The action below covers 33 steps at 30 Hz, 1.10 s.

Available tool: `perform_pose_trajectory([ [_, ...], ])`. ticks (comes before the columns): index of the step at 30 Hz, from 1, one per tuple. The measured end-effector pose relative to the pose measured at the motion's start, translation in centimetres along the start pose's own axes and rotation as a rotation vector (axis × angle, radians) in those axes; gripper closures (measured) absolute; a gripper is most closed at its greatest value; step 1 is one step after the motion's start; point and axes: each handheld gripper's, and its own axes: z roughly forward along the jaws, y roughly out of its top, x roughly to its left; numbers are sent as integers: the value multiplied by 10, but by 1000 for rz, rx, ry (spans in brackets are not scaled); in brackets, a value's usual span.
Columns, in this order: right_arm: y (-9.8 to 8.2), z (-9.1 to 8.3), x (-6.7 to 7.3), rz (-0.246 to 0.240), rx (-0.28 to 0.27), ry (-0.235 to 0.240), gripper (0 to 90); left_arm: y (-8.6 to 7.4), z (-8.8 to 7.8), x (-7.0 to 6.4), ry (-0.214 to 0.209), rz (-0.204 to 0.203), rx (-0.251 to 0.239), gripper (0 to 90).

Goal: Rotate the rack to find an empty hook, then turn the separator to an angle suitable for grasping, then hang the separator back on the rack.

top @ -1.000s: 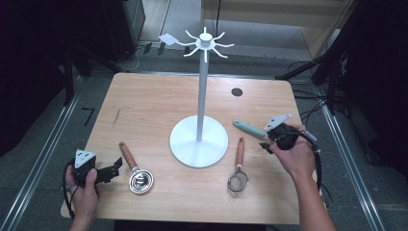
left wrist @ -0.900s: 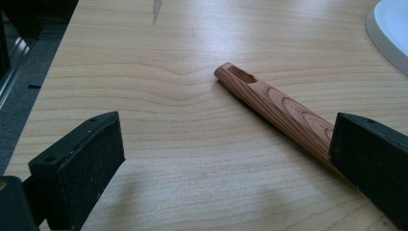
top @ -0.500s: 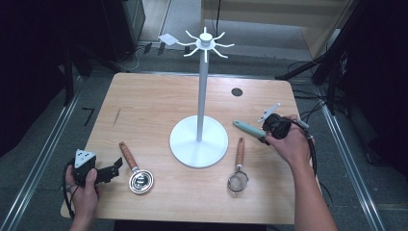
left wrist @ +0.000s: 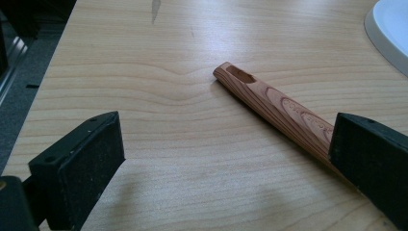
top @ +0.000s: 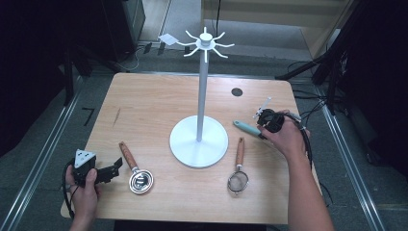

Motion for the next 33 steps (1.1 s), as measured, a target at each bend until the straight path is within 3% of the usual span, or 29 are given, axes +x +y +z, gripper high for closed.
perform_pose_trajectory([
  [9, 7, 18, -6, 37, 71, 35, 684, 0, 0, 0, 0, 0, 0, 0],
  [15, 12, 20, -7, 42, 70, 22, 690, 0, 0, 0, 0, 1, 2, 0],
  [25, 14, 23, -14, 66, 66, 58, 694, 0, 0, 0, 0, 1, 2, 0],
  [30, 20, 26, -14, 46, 124, 73, 691, 0, 0, 0, -2, -2, 4, 0],
  [33, 21, 27, -15, 56, 114, 90, 691, 0, 0, 1, -4, -2, 1, 0],
])
